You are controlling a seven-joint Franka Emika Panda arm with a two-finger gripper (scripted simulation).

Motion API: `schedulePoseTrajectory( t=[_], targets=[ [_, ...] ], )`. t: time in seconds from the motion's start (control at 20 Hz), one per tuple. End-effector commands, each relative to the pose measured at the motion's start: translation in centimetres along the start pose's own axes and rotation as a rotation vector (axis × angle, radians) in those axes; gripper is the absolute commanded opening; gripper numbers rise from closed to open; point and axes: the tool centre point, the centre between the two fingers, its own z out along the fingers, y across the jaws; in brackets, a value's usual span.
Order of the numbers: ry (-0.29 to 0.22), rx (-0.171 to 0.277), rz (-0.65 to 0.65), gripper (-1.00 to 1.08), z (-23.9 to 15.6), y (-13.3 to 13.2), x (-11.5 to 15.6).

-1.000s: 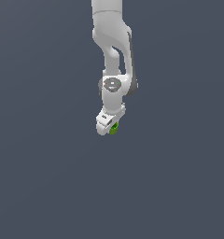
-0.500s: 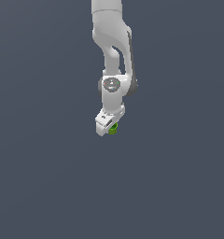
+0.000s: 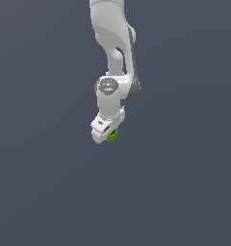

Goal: Pick up the object and move it to a goal position.

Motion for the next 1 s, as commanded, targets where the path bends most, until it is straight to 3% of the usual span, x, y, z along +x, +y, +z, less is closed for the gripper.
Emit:
schedulePoseTrajectory(
  t=[0.0,0.6,0.95],
  targets=[
    [0.001,-0.001,0.0,-1.0,-1.2,1.6,0.2],
    [0.001,0.0,0.0,-1.0,-6.7,9.8,1.1],
    [0.0,0.0,0.0,-1.0,-8.8,13.2,1.5]
  ],
)
